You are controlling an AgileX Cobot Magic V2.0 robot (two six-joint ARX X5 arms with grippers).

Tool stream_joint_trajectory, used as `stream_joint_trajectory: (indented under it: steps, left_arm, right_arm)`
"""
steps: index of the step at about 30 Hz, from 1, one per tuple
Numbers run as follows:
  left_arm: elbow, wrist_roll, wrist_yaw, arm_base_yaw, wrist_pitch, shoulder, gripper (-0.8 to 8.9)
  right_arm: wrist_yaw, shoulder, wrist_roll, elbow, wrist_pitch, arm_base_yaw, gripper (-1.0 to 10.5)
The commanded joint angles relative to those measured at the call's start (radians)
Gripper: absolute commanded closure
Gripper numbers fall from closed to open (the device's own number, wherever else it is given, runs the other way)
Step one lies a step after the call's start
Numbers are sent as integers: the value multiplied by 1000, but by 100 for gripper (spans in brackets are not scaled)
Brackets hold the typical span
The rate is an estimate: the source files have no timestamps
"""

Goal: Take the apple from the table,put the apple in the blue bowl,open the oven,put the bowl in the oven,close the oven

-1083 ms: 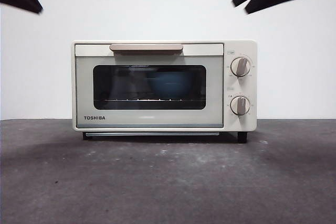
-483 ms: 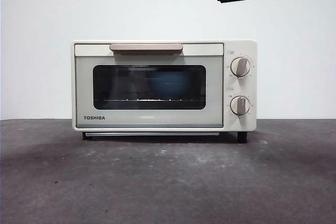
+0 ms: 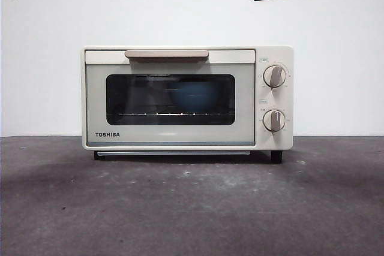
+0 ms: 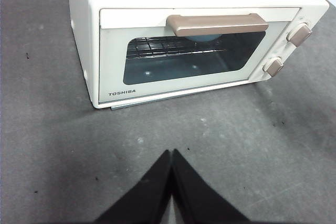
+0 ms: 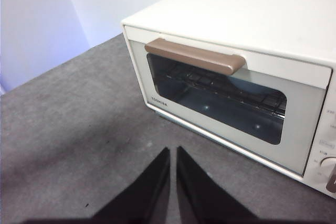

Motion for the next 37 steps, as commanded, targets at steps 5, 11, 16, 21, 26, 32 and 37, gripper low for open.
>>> stream_joint_trajectory:
  steps: [5, 11, 16, 21, 26, 32, 37]
  left_arm:
    - [15, 5, -2, -5, 11, 4, 806]
    - [15, 63, -2, -3, 21, 3, 806]
    - [-2, 159, -43, 69, 102, -38, 806]
    - [-117, 197, -43, 198, 290, -145, 806]
    - [-301, 197, -43, 303, 430, -291, 806]
    - [-521, 216, -45, 349, 463, -449, 806]
    - [-648, 214, -45, 365, 459, -543, 806]
  right_arm:
    - [4, 6, -14, 2, 11, 9, 943]
    - [4, 6, -14, 2, 11, 9, 943]
    - [4, 6, -14, 2, 11, 9, 943]
    - [4, 6, -14, 2, 11, 9, 943]
    - [4, 6, -14, 2, 11, 9, 943]
    - [4, 6, -14, 2, 11, 9, 943]
    - [4, 6, -14, 2, 11, 9, 943]
